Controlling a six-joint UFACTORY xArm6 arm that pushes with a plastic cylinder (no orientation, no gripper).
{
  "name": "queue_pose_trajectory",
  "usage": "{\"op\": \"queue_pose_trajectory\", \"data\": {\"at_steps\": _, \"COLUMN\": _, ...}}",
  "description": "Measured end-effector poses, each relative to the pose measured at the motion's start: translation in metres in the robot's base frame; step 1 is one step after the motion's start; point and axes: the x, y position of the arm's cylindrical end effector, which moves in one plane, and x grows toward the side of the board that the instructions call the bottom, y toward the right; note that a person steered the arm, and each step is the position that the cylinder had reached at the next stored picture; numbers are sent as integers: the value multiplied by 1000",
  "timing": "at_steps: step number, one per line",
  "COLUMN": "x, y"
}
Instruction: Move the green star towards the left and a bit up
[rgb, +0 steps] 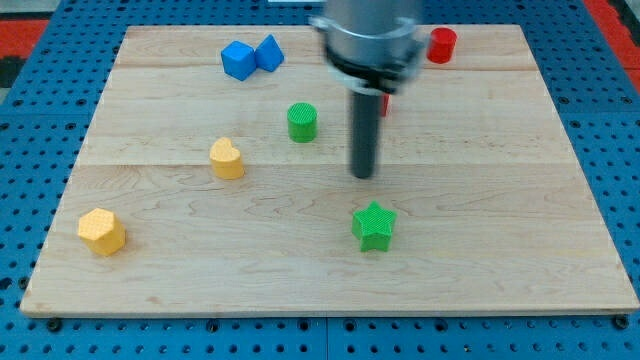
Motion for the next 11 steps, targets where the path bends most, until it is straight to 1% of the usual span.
{"op": "queue_pose_trajectory", "data": {"at_steps": 1, "x": 53, "y": 61}}
{"op": "queue_pose_trajectory", "data": {"at_steps": 2, "x": 106, "y": 42}}
{"op": "queue_pose_trajectory", "data": {"at_steps": 3, "x": 108, "y": 10}}
{"op": "queue_pose_trajectory", "data": {"at_steps": 4, "x": 93, "y": -13}}
{"op": "queue_pose_trajectory", "data": {"at_steps": 5, "x": 77, "y": -10}}
{"op": "queue_pose_trajectory", "data": {"at_steps": 6, "x": 69, "y": 7}}
{"op": "queue_pose_trajectory", "data": {"at_steps": 7, "x": 69, "y": -47}}
{"op": "queue_pose_trajectory", "data": {"at_steps": 8, "x": 69, "y": -119}}
{"op": "queue_pose_trajectory", "data": {"at_steps": 9, "x": 69, "y": -101}}
{"op": "queue_pose_trajectory", "data": {"at_steps": 10, "x": 52, "y": -65}}
{"op": "queue_pose_trajectory", "data": {"at_steps": 11, "x": 32, "y": -98}}
